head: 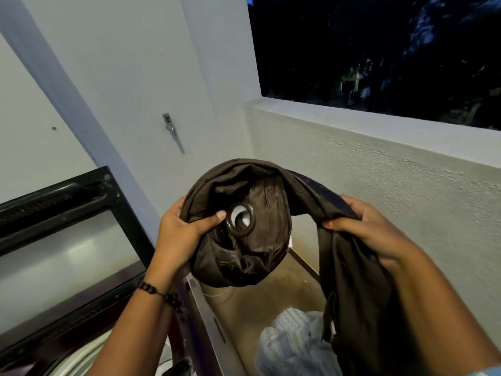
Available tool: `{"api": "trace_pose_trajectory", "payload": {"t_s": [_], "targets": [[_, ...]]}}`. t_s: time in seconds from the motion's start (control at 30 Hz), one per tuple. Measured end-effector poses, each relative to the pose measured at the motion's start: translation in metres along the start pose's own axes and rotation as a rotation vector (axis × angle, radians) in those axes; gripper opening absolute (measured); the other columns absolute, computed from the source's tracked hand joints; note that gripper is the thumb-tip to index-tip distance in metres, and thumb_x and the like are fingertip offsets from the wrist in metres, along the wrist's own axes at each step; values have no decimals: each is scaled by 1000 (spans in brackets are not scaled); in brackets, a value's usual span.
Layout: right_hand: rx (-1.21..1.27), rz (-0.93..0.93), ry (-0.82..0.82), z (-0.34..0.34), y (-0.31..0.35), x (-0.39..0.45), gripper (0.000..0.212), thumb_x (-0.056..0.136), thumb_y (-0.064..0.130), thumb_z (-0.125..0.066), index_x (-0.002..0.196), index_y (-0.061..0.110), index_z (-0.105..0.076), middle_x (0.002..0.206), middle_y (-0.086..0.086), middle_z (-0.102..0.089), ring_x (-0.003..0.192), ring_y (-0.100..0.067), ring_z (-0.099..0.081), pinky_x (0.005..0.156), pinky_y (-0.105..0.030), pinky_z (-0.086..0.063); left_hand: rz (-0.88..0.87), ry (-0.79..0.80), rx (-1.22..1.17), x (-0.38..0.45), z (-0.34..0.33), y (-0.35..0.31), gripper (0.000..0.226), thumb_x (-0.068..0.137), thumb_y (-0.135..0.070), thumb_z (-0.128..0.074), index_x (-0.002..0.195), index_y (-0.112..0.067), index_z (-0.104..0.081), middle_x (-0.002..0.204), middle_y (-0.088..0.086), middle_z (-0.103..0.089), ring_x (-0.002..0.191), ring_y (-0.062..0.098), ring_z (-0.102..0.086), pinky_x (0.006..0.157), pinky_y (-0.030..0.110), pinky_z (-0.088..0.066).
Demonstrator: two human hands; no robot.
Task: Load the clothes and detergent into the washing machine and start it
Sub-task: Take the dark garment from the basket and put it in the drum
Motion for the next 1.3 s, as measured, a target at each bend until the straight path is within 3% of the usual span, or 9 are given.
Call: {"api": "trace_pose_trajectory", "payload": {"t_s": [0.17,0.27,0.43,0.57,0.7,0.8,0.9,1.07,1.3], "targets": [[283,-68,74,-38,-21,-5,68,57,35,-84,121,24,-63,114,-13,-70,99,-29,-69,83,-38,-58,149,-30,-300,-11,-25,11,40,74,4,-72,112,-6,-67,101,13,-74,91,29,-72,70,34,-60],[399,-110,103,-56,-31,-12,89,50,57,-88,128,25,-58,122,-10,-68,111,-27,-65,91,-38,-55,201,-94,-409,-14,-27,19,40,77,4,-71,115,-6,-66,103,16,-73,90,30,-72,70,36,-60],[3,-190,198,-51,-31,-24,99,35,75,-80,124,49,-45,120,12,-62,106,-9,-65,80,-21,-55,255,-143,-553,-3,-13,24,40,78,-2,-70,117,-6,-66,107,18,-72,90,28,-72,74,40,-61],[-75,-208,186,-48,-34,-29,93,53,54,-83,135,31,-46,110,12,-67,98,-6,-67,77,-20,-55,296,-127,-678,3,-5,26,60,69,-11,-74,127,-3,-60,121,21,-66,107,33,-66,79,43,-59],[288,-164,126,-57,-30,-31,104,38,57,-91,129,25,-53,114,1,-72,105,-18,-69,79,-25,-56,210,-305,-602,-12,-17,36,44,81,-4,-70,125,-6,-61,113,16,-70,98,29,-70,74,37,-61],[335,-148,99,-74,-34,-29,111,44,62,-87,141,33,-41,133,2,-61,122,-20,-59,101,-38,-48,130,-378,-556,-34,-38,47,42,88,-4,-65,127,-10,-55,117,11,-68,103,26,-68,81,38,-58],[308,-188,-18,-84,-42,-27,116,39,68,-86,141,38,-38,134,7,-59,123,-15,-56,109,-41,-42,100,-363,-477,-61,-59,53,49,88,-7,-66,131,-15,-47,121,5,-66,106,20,-67,88,38,-54],[342,-141,-178,-78,-44,-28,65,68,29,-81,128,28,-56,114,0,-72,105,-19,-69,95,-41,-52,98,-159,-421,-86,-78,57,82,72,-10,-82,137,-33,-37,128,0,-62,114,16,-63,96,41,-52],[137,31,-154,-48,-30,-25,60,74,-2,-75,122,29,-57,108,3,-73,97,-12,-70,74,-21,-56,234,-73,-438,-64,-45,46,93,62,-50,-85,139,-28,-38,134,7,-58,116,24,-62,100,48,-48]]}}
Point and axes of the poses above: each hand's wrist, its own x-axis towards the middle knuckle, its own z-axis out of the back of the hand, y = z × x, the point moved 3 cm from there along x, towards the middle knuckle
